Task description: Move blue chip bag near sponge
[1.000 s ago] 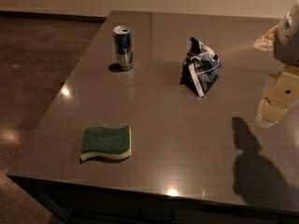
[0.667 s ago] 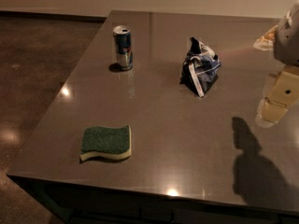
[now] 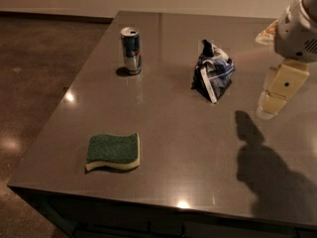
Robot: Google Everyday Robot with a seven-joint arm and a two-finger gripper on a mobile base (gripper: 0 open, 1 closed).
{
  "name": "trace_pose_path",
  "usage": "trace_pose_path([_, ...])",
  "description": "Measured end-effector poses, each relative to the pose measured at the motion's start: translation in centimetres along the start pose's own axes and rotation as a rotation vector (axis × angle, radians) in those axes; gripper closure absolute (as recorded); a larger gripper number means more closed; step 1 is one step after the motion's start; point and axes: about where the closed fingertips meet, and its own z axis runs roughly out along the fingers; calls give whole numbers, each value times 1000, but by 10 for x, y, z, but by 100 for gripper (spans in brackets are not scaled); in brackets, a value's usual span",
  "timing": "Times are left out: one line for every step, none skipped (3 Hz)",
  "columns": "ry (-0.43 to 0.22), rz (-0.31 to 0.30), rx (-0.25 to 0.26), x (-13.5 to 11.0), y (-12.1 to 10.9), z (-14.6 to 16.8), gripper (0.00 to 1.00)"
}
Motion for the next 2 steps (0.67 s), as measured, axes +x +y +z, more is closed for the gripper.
trace_pose_path([-19,-35,-11,-9,-30,25,0])
trace_pose_path([-35,-68,-15,-15,-53,47,0])
